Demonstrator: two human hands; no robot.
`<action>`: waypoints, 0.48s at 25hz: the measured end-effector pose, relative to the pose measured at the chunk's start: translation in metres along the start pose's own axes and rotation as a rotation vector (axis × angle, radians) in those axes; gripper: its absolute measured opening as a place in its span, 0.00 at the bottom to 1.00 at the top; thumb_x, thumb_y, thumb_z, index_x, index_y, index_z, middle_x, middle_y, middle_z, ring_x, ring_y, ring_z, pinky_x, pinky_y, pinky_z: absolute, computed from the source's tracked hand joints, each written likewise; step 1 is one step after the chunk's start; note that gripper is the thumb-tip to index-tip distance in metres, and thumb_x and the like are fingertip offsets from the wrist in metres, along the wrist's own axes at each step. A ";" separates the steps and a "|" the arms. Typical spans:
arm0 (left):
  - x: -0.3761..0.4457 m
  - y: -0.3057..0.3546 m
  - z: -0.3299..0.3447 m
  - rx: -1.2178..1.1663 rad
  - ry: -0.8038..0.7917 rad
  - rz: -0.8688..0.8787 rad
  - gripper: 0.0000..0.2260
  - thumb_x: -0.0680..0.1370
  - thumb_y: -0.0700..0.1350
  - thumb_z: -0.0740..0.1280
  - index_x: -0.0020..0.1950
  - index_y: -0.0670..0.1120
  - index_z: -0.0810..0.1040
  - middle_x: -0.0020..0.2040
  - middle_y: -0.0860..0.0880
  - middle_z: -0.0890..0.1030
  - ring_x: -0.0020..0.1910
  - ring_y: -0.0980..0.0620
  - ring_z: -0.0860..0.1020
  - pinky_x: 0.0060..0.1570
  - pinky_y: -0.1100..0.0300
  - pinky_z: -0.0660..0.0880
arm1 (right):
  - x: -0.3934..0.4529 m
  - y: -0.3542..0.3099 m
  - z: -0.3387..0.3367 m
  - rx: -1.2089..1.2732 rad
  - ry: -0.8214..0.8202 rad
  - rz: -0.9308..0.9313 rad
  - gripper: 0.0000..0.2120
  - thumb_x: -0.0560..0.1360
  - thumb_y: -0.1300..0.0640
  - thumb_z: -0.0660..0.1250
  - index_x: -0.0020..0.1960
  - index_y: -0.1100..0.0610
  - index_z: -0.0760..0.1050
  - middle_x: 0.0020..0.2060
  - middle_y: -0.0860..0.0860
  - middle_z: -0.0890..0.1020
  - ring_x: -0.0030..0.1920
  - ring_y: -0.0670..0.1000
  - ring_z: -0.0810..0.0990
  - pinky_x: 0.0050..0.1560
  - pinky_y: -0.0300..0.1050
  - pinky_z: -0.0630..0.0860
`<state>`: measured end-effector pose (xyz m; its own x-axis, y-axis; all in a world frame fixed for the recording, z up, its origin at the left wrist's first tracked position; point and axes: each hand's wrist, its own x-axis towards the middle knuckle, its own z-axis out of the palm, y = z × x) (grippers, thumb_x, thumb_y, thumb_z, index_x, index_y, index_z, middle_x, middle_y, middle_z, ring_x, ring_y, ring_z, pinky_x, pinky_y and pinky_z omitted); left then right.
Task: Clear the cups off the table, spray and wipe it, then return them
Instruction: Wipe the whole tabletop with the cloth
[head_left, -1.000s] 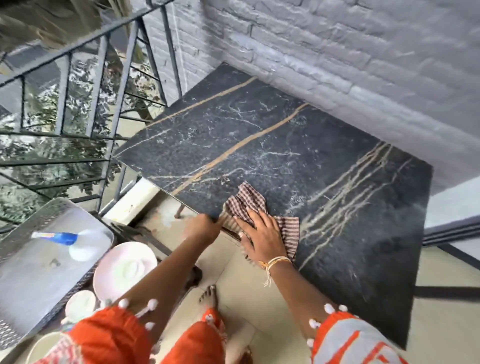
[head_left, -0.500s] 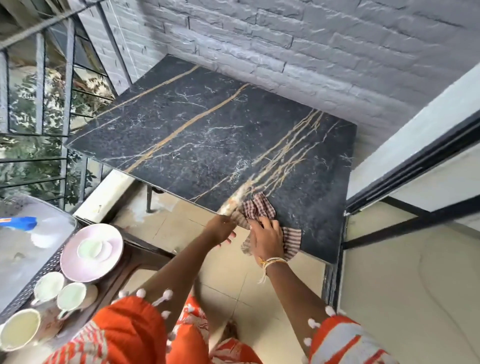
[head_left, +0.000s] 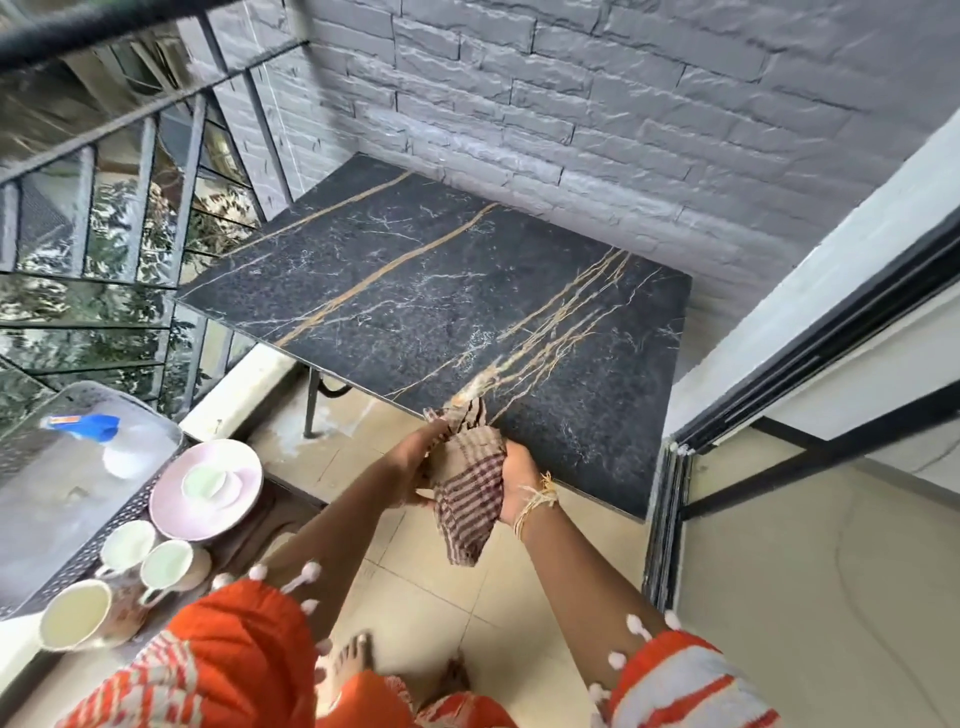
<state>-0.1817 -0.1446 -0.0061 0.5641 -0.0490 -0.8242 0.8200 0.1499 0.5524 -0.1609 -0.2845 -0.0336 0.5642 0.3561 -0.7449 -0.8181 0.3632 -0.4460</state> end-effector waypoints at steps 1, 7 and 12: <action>0.000 -0.001 -0.005 -0.041 0.001 0.004 0.19 0.77 0.60 0.62 0.53 0.46 0.76 0.50 0.44 0.80 0.48 0.45 0.77 0.54 0.51 0.73 | -0.002 0.001 0.006 -0.003 -0.024 0.005 0.29 0.80 0.43 0.51 0.66 0.64 0.73 0.62 0.64 0.77 0.62 0.64 0.76 0.65 0.60 0.70; 0.000 -0.014 -0.053 -0.295 0.313 0.200 0.15 0.76 0.43 0.69 0.60 0.48 0.70 0.53 0.42 0.78 0.45 0.48 0.77 0.38 0.55 0.76 | -0.001 0.017 0.064 -0.076 -0.054 -0.009 0.23 0.77 0.46 0.59 0.47 0.62 0.85 0.48 0.62 0.84 0.44 0.60 0.84 0.55 0.56 0.77; -0.021 -0.025 -0.127 -0.534 0.314 0.327 0.16 0.75 0.43 0.71 0.62 0.51 0.74 0.55 0.43 0.81 0.46 0.47 0.80 0.44 0.55 0.76 | 0.058 0.062 0.129 -0.236 0.007 0.012 0.33 0.59 0.48 0.72 0.60 0.65 0.78 0.55 0.65 0.81 0.54 0.66 0.81 0.60 0.67 0.74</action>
<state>-0.2267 -0.0217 -0.0185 0.6531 0.3573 -0.6676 0.4078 0.5770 0.7077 -0.1645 -0.1297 -0.0406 0.5545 0.3525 -0.7539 -0.8285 0.1479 -0.5402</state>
